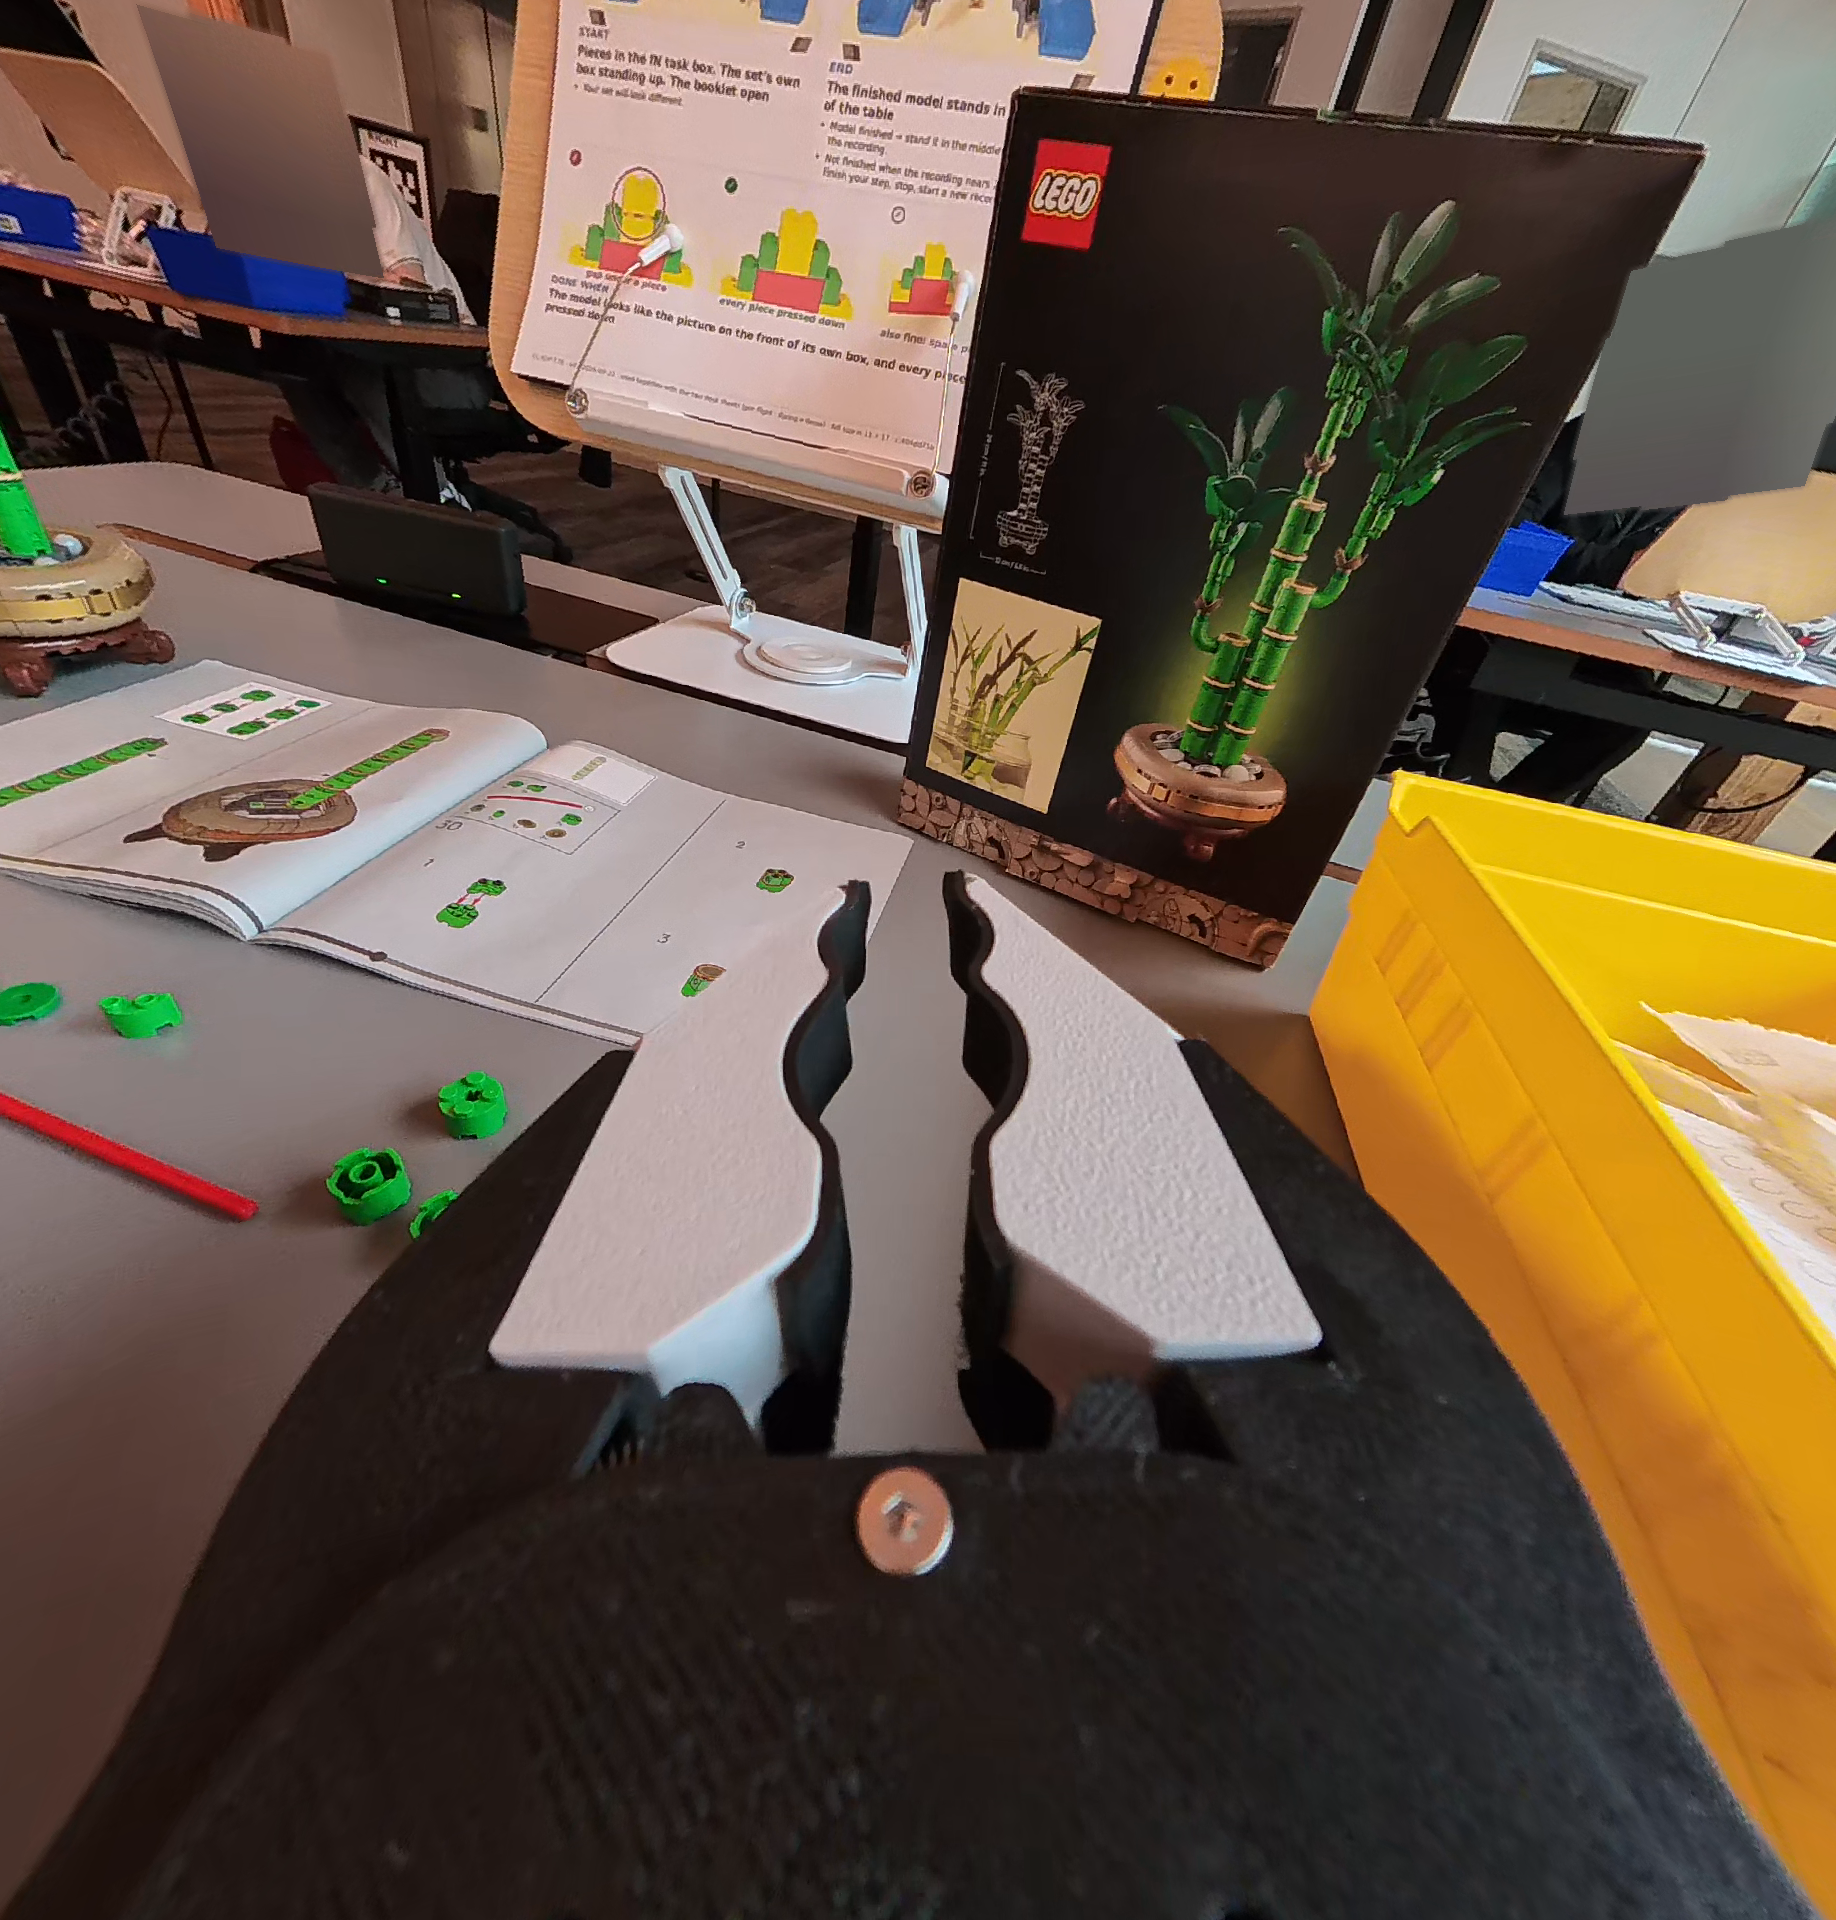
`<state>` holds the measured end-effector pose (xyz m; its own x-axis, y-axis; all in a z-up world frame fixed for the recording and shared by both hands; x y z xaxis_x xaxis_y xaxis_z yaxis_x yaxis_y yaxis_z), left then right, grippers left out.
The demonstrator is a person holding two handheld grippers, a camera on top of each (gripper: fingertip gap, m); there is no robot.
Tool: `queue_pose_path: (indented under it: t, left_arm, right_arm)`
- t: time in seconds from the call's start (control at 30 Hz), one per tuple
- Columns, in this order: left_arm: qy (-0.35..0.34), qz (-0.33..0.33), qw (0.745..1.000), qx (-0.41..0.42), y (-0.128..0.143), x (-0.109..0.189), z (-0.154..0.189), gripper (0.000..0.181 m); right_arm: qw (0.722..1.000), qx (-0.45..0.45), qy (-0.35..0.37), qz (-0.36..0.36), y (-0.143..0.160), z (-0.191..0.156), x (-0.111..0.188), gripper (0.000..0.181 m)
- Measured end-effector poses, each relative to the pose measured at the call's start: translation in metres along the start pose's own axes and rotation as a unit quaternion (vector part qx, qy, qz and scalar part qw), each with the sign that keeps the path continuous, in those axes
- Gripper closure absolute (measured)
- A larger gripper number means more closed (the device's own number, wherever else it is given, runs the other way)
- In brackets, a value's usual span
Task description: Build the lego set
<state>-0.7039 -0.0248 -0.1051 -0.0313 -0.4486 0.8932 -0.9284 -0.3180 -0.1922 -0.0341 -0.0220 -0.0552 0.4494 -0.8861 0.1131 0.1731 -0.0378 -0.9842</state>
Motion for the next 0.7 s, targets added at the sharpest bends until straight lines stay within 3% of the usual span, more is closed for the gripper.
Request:
queue_pose_path:
  t: [0.13,0.33,0.5,0.7]
  left_arm:
    - [-0.091,0.083,0.992,0.037,-0.019,0.062,-0.035,0.167]
    - [-0.150,0.156,0.976,0.027,-0.052,0.123,-0.031,0.167]
    - [-0.128,0.210,0.969,0.006,-0.105,0.137,0.006,0.167]
    - [-0.093,0.252,0.962,-0.049,-0.177,0.129,0.059,0.167]
  right_arm:
    - [1.000,0.001,-0.002,0.003,-0.001,-0.001,0.000,0.167]
    - [1.000,0.005,0.001,0.018,-0.008,-0.002,0.002,0.167]
    - [0.999,0.001,0.010,0.035,-0.014,0.001,0.007,0.167]
    - [0.997,-0.003,0.010,0.070,-0.026,-0.003,0.019,0.166]
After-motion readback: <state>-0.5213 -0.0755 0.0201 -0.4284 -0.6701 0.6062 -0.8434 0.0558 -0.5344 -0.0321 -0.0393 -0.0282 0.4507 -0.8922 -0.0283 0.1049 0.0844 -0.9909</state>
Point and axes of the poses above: each gripper's, where its closed fingertips meet, x back along the fingers, y out of its underside, z = x × y across the jaws, the point moved 1 cm from there along x, back along the fingers, and after that the axes turned 14 degrees about -y, right-handed, at the moved point
